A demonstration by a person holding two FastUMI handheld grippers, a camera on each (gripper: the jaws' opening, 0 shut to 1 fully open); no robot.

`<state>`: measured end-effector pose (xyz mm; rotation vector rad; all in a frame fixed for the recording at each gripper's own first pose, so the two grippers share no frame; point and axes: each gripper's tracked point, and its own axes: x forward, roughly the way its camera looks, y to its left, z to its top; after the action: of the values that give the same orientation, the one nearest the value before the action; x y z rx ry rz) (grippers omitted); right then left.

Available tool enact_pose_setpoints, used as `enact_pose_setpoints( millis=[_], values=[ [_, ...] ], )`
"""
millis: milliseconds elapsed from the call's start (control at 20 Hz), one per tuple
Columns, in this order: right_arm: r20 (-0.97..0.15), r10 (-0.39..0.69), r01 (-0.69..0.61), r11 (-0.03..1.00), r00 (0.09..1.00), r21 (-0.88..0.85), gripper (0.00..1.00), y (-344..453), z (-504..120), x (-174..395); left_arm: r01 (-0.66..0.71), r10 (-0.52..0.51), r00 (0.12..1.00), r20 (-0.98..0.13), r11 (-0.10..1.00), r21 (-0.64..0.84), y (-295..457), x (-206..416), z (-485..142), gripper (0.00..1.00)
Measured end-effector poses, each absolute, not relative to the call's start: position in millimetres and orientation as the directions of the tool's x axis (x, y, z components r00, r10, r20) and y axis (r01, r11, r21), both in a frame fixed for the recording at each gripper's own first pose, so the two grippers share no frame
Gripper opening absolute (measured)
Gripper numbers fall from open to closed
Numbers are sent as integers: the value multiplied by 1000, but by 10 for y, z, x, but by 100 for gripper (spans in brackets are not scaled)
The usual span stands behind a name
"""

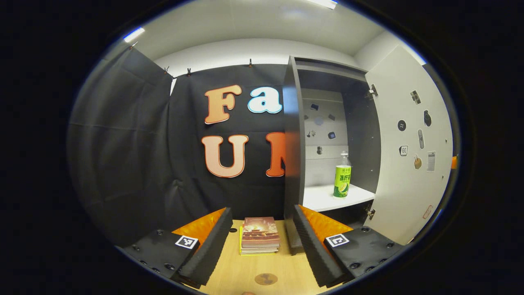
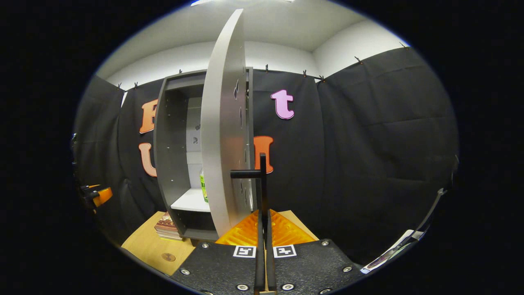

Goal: Open the cabinet door with the right hand, grasp the bottle in the cabinet with the left hand and place it on the coaster, then close the cabinet door with the right hand.

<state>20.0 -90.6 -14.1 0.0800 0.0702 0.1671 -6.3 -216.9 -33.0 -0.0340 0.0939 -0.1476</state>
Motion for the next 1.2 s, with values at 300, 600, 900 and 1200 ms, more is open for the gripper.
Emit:
enact_pose_setpoints(
  millis=[300,600,900,1200],
  values=[
    [-54,227,-221,970,972,103,1,-1214,-122,190,170,-173,982,-81,985,-42,-2778,23,-286,97],
    [-70,259,-250,961,963,117,6,-1277,-162,145,208,-210,974,-87,977,-36,-3368,133,-336,97],
    [-99,227,-215,969,969,122,19,-1477,-277,-52,249,-251,965,-80,968,-29,-3941,445,-369,97],
    [-124,103,-88,989,987,119,23,-1939,-399,41,315,-318,946,-66,948,-47,-4590,934,-313,97]
  ],
)
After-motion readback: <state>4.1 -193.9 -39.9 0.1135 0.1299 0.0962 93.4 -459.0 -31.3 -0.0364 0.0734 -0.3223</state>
